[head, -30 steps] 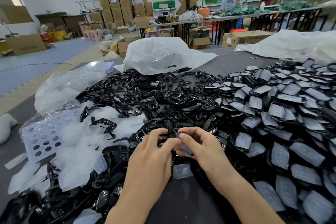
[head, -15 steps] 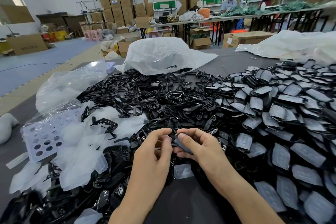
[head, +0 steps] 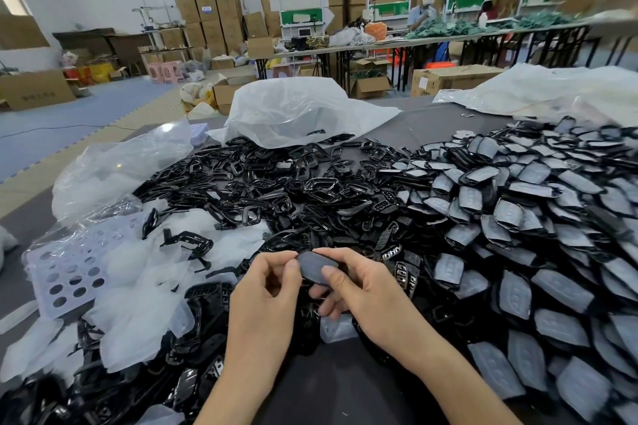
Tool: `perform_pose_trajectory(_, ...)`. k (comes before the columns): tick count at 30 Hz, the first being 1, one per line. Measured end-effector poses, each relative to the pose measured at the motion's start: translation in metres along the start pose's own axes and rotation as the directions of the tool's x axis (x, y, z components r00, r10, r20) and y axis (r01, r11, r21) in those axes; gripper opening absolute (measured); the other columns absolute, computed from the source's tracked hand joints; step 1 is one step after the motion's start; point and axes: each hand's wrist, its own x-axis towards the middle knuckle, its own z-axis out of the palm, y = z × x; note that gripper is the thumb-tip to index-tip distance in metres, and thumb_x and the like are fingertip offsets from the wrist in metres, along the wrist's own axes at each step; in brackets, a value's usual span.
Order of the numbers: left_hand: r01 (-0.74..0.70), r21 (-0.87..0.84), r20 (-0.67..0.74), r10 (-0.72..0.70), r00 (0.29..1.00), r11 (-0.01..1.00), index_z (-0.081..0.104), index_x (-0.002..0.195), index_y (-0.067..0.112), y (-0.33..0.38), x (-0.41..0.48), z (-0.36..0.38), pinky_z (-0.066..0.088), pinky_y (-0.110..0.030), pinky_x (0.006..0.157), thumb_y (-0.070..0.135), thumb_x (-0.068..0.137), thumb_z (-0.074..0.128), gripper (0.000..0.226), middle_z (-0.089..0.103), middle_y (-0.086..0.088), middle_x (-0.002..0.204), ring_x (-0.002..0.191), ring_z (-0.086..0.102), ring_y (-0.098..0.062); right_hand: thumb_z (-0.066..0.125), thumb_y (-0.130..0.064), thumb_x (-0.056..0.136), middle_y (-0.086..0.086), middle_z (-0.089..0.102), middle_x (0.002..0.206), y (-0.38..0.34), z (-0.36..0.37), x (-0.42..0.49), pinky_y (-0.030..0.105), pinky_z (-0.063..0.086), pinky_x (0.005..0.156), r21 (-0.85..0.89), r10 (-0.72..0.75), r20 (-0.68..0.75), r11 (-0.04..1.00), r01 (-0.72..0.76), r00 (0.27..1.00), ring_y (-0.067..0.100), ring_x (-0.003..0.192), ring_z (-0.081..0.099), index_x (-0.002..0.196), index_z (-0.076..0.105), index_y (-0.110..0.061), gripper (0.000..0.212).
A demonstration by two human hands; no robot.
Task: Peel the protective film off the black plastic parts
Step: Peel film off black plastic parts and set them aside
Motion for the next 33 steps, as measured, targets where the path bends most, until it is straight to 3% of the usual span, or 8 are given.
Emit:
perform_pose_trajectory(4, 0.020, -0.051, 0.002, -0.020, 1.000, 0.999, 0.067, 0.098, 0.030, 0.000, -0.001, 0.001, 0.051, -0.015, 0.072, 0.022, 0.099, 0.057, 0.013, 0.073, 0.014, 0.085, 0.077, 0.067, -0.001, 0.051, -0.017, 0.105, 0.002, 0.075, 0.081, -0.001, -0.001, -0.001, 0.024, 0.052, 0.058, -0.090, -0.019, -0.017, 0.996, 0.018, 1.000, 0.014, 0.063, 0.067, 0.113, 0.065, -0.044, 0.031)
perform_pose_trajectory(7, 0.000, -0.058, 0.013, 0.001, 1.000, 0.998, 0.063, 0.104, 0.039, -0.001, -0.003, 0.001, 0.053, -0.026, 0.077, 0.027, 0.100, 0.052, 0.016, 0.072, 0.014, 0.088, 0.080, 0.067, -0.003, 0.050, -0.014, 0.106, 0.005, 0.075, 0.083, -0.017, -0.024, 0.006, 0.022, 0.053, 0.058, -0.062, -0.078, -0.204, 0.996, 0.066, 0.976, 0.015, 0.064, 0.069, 0.122, 0.064, -0.029, 0.026)
perform_pose_trajectory(12, -0.049, 0.016, 0.051, 0.048, 0.998, 0.999, 0.057, 0.101, 0.053, 0.000, -0.008, 0.001, 0.051, -0.021, 0.074, 0.030, 0.100, 0.048, 0.025, 0.070, 0.016, 0.089, 0.081, 0.066, -0.005, 0.048, -0.015, 0.106, 0.006, 0.075, 0.078, -0.071, -0.123, 0.033, 0.021, 0.057, 0.058, 0.073, -0.132, -0.732, 0.960, 0.269, 0.668, 0.011, 0.063, 0.071, 0.137, 0.048, -0.026, 0.033)
perform_pose_trajectory(16, -0.139, 0.169, 0.128, 0.118, 0.985, 0.976, 0.055, 0.108, 0.048, -0.001, -0.014, 0.000, 0.045, -0.011, 0.065, 0.033, 0.100, 0.048, 0.018, 0.068, 0.022, 0.091, 0.077, 0.063, -0.005, 0.053, -0.023, 0.105, 0.014, 0.068, 0.084, -0.077, -0.156, 0.036, 0.022, 0.059, 0.056, 0.161, 0.036, -0.845, 0.969, 0.189, 0.534, 0.010, 0.055, 0.069, 0.161, 0.002, -0.019, 0.076)
perform_pose_trajectory(21, -0.310, 0.426, 0.201, 0.245, 0.949, 0.850, 0.058, 0.119, 0.035, -0.005, -0.018, 0.003, 0.041, -0.017, 0.086, 0.027, 0.098, 0.053, 0.023, 0.055, 0.030, 0.102, 0.099, 0.051, 0.004, 0.047, -0.021, 0.104, 0.004, 0.077, 0.089, -0.055, -0.101, 0.023, 0.023, 0.057, 0.061, -0.071, -0.080, -0.668, 0.997, 0.044, 0.739, 0.015, 0.071, 0.075, 0.153, 0.030, -0.032, 0.053)
perform_pose_trajectory(26, -0.287, 0.638, 0.116, 0.280, 0.953, 0.715, 0.065, 0.112, 0.021, -0.009, -0.012, -0.003, 0.047, -0.037, 0.086, 0.017, 0.091, 0.063, 0.022, 0.064, 0.007, 0.103, 0.097, 0.059, -0.019, 0.052, -0.027, 0.101, -0.005, 0.073, 0.098, -0.024, -0.009, 0.024, 0.025, 0.053, 0.075, -0.497, -0.149, -0.293, 0.867, -0.018, 0.944, 0.013, 0.084, 0.066, 0.136, 0.051, -0.042, 0.038)
perform_pose_trajectory(29, -0.169, 0.699, 0.013, 0.225, 0.974, 0.695, 0.065, 0.112, 0.018, -0.013, -0.005, -0.012, 0.046, -0.041, 0.086, 0.018, 0.091, 0.061, 0.021, 0.065, 0.001, 0.104, 0.098, 0.059, -0.025, 0.050, -0.032, 0.102, -0.005, 0.061, 0.125, -0.012, 0.017, 0.043, 0.033, 0.045, 0.101, -0.652, -0.112, -0.173, 0.758, -0.028, 0.979, 0.015, 0.114, 0.057, 0.142, 0.051, -0.031, 0.040)
perform_pose_trajectory(33, -0.043, 0.714, -0.101, 0.164, 0.981, 0.698, 0.067, 0.112, 0.015, -0.018, 0.006, -0.021, 0.044, -0.044, 0.089, 0.016, 0.091, 0.062, 0.021, 0.066, -0.004, 0.107, 0.102, 0.059, -0.031, 0.048, -0.047, 0.102, 0.002, 0.050, 0.138, -0.002, 0.031, 0.066, 0.039, 0.036, 0.106, -0.864, -0.027, -0.152, 0.489, -0.119, 0.988, 0.025, 0.127, 0.043, 0.142, 0.050, -0.026, 0.046)
